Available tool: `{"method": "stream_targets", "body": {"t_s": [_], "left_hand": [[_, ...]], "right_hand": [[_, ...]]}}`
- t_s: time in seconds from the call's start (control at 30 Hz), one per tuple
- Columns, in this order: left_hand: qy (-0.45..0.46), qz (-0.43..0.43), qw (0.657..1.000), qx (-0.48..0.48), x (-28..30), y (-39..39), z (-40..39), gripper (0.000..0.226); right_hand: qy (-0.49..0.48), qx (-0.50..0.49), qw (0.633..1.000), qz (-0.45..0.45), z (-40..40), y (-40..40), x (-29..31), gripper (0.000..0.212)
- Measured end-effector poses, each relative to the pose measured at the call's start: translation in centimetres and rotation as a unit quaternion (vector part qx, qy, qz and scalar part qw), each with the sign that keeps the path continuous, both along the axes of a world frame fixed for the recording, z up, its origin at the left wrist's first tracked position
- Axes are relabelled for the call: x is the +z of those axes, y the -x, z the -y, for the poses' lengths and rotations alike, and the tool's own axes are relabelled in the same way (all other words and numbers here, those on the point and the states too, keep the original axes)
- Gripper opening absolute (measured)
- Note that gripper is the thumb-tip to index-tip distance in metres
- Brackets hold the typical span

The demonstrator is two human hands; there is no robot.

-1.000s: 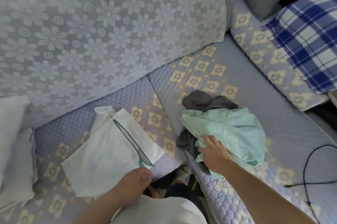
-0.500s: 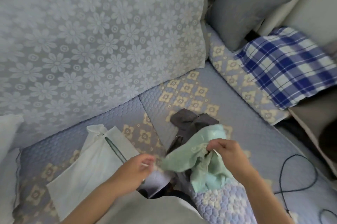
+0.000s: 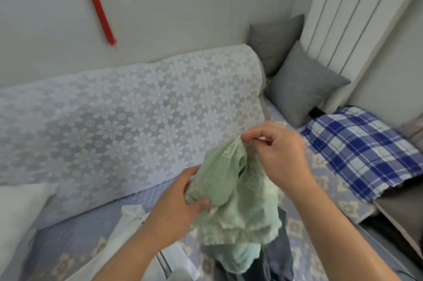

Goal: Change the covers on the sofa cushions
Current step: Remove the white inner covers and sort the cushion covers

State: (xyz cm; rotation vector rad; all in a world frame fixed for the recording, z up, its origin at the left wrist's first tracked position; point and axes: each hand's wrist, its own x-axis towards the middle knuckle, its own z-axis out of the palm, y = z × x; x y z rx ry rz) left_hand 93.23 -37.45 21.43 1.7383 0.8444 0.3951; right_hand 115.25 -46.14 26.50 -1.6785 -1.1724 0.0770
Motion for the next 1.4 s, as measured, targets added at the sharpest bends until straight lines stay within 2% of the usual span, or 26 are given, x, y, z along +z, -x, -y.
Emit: {"method": "stream_targets", "body": {"t_s": [0.07,0.13,0.17,0.23,0.3,0.37,0.4,0.43,0.5,0.57,0.63,0.67,0.77,0.8,0.83,0.87,1.0,1.07,1.13,1.2,1.3,1.33,1.4], "left_hand": [[-0.080,-0.015,0.993,0.083,2.0,0.9,-2.2,0.050],[-0.157,-0.044,0.981,0.110,4.7,2.2,-4.7,0.035],[-0.181,-0.065,0.977,0.089,6.2,3.0,-5.9,0.023],[-0.189,-0.128,0.973,-0.019,9.1,3.8,-7.3,0.006],[-0.153,-0.196,0.963,-0.106,10.4,4.7,-8.1,0.014],[-0.167,-0.253,0.945,-0.124,9.9,5.3,-9.4,0.016],[-0.200,-0.267,0.939,-0.083,9.3,5.6,-10.2,0.007],[-0.242,-0.260,0.935,0.001,8.5,6.1,-11.4,0.012],[-0.308,-0.163,0.910,0.223,6.9,7.5,-13.7,0.019],[-0.348,-0.095,0.871,0.334,5.6,8.9,-14.8,0.018],[-0.373,-0.123,0.848,0.356,4.3,10.3,-15.6,0.016],[-0.381,-0.145,0.842,0.354,3.9,11.0,-15.9,0.015],[-0.403,-0.290,0.817,0.293,3.2,13.9,-17.3,0.019],[-0.401,-0.324,0.814,0.268,3.0,14.8,-17.8,0.023],[-0.393,-0.340,0.816,0.254,3.0,15.7,-18.1,0.027],[-0.378,-0.342,0.823,0.250,2.9,16.3,-18.4,0.029],[-0.322,-0.298,0.849,0.295,1.6,19.1,-19.9,0.039],[-0.294,-0.299,0.853,0.312,0.2,20.5,-20.5,0.036],[-0.290,-0.334,0.844,0.304,-1.3,21.3,-20.5,0.026],[-0.308,-0.385,0.819,0.293,-2.6,22.0,-20.4,0.019],[-0.370,-0.459,0.747,0.309,-3.5,22.8,-19.8,0.018],[-0.379,-0.498,0.715,0.313,-3.7,22.9,-19.4,0.018],[-0.341,-0.547,0.696,0.317,-4.3,22.8,-18.5,0.021]], "right_hand": [[-0.024,-0.001,0.989,0.147,-1.6,-0.2,0.6,0.035],[-0.030,-0.013,0.983,0.178,-2.6,-0.7,1.5,0.036],[-0.032,-0.024,0.985,0.168,-3.0,-0.9,2.1,0.036],[-0.045,-0.045,0.989,0.137,-3.7,-1.2,3.8,0.032],[-0.077,-0.038,0.989,0.121,-4.5,-0.8,5.8,0.027],[-0.072,-0.010,0.987,0.140,-5.3,-0.5,7.4,0.027],[-0.052,0.005,0.985,0.165,-5.8,-0.4,7.8,0.028],[-0.026,0.014,0.980,0.198,-6.2,-0.6,7.9,0.028],[0.013,0.028,0.967,0.254,-6.9,-1.3,7.3,0.025],[0.050,0.071,0.959,0.270,-7.6,-2.0,6.1,0.018],[0.138,0.146,0.951,0.235,-8.1,-2.2,4.8,0.016],[0.207,0.180,0.934,0.227,-8.1,-2.5,3.9,0.017],[0.428,0.224,0.826,0.291,-8.4,-4.2,0.7,0.029],[0.483,0.199,0.792,0.314,-8.4,-5.4,-0.2,0.028],[0.511,0.167,0.778,0.326,-8.5,-6.4,-1.0,0.025],[0.518,0.125,0.781,0.326,-8.6,-7.7,-1.8,0.022],[0.436,-0.071,0.860,0.255,-8.4,-10.5,-3.6,0.019],[0.416,-0.126,0.872,0.223,-8.2,-10.6,-4.3,0.020],[0.425,-0.125,0.867,0.226,-8.1,-10.7,-5.2,0.021],[0.434,-0.133,0.858,0.242,-7.9,-10.9,-5.7,0.023],[0.422,-0.158,0.849,0.276,-7.1,-11.6,-6.5,0.022],[0.420,-0.174,0.839,0.298,-6.7,-11.6,-6.9,0.021],[0.436,-0.213,0.803,0.345,-5.9,-11.2,-7.7,0.024]]}}
